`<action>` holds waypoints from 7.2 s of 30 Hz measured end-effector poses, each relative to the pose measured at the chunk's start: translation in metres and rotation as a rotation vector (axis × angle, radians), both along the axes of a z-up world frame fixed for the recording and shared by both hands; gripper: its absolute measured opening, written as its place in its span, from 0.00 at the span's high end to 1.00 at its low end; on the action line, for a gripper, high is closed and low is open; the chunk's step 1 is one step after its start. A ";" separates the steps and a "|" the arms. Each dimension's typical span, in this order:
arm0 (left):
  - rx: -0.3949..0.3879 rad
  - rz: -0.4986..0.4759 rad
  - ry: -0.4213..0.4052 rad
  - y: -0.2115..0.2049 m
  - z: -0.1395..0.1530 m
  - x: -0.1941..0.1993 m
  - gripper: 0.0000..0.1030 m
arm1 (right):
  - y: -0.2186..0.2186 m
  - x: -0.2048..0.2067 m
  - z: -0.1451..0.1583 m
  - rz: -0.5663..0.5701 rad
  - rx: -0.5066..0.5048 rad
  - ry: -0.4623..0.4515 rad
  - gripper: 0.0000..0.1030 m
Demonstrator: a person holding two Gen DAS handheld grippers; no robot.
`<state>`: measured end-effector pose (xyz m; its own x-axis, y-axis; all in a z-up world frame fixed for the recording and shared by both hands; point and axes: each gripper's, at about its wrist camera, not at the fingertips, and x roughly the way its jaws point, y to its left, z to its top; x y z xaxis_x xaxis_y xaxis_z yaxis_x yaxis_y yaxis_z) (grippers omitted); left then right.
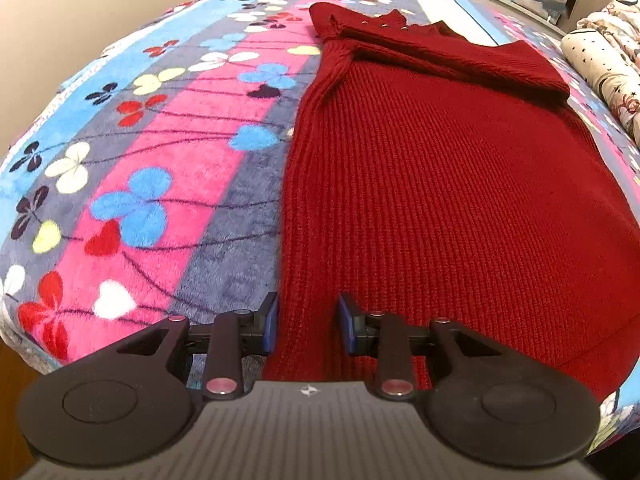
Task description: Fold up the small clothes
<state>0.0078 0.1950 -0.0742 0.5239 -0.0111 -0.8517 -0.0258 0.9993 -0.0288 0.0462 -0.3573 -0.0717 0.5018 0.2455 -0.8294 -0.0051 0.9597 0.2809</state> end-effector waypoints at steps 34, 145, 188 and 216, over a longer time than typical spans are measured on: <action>-0.062 -0.004 0.041 0.003 -0.002 0.000 0.77 | 0.011 -0.003 -0.007 0.058 0.105 0.044 0.72; -0.264 0.064 -0.218 0.052 0.033 0.199 0.82 | -0.028 0.157 -0.004 -0.226 0.221 -0.200 0.89; -0.107 -0.383 -0.262 -0.036 0.052 0.108 0.64 | -0.013 0.064 0.033 -0.046 0.145 -0.096 0.89; 0.132 -0.250 -0.156 -0.044 0.052 0.124 0.60 | 0.029 0.060 0.022 0.080 -0.250 -0.113 0.65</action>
<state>0.1315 0.1507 -0.0218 0.6432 -0.0508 -0.7640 0.2155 0.9695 0.1170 0.1064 -0.3282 -0.0500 0.5816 0.0832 -0.8092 -0.1015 0.9944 0.0293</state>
